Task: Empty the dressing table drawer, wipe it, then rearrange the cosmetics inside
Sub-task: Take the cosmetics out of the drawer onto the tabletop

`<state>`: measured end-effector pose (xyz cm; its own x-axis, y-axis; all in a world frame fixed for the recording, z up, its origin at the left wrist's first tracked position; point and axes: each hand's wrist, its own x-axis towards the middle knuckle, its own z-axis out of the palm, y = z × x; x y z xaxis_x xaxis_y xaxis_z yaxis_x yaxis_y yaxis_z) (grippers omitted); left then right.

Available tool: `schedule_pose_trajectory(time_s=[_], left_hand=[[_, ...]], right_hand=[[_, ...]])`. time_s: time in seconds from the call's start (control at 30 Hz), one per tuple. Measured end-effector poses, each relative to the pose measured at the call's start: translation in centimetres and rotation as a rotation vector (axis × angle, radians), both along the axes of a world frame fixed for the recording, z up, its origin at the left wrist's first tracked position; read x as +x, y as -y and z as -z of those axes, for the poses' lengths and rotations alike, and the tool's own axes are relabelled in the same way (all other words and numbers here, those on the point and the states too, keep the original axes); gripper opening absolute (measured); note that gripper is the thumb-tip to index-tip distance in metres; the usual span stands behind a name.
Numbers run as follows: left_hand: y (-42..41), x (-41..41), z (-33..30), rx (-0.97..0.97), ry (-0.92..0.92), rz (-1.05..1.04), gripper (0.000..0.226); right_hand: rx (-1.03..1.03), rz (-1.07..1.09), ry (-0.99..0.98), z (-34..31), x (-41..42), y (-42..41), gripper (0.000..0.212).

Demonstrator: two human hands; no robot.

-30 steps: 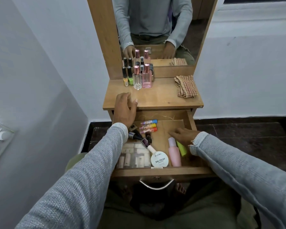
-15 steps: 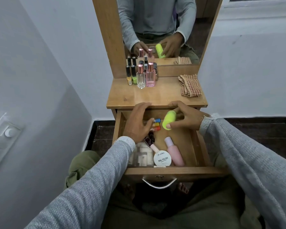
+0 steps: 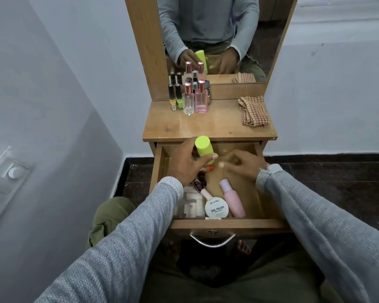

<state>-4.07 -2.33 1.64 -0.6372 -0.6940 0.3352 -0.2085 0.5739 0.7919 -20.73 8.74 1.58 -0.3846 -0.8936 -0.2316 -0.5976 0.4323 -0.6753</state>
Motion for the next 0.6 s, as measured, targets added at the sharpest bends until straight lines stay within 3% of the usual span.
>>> schedule_pose_trajectory(time_s=[0.07,0.17,0.4,0.6], left_hand=[[0.3,0.0,-0.7,-0.003,0.004,-0.031,0.043],[0.5,0.0,-1.4,-0.009,0.005,-0.072,0.038],[1.1,0.2,-2.1,-0.005,0.029,-0.122,0.037],[1.7,0.1,-2.3,0.017,-0.032,-0.162,0.038]], right_hand=[[0.231,-0.095,-0.255,0.9,0.3,-0.3,0.044],[0.447,-0.153,-0.296,2.0,1.4,-0.9,0.036],[0.414,-0.094,-0.258,3.6,1.7,-1.3,0.033],[0.164,-0.029,-0.147,2.2,0.9,-1.4,0.031]])
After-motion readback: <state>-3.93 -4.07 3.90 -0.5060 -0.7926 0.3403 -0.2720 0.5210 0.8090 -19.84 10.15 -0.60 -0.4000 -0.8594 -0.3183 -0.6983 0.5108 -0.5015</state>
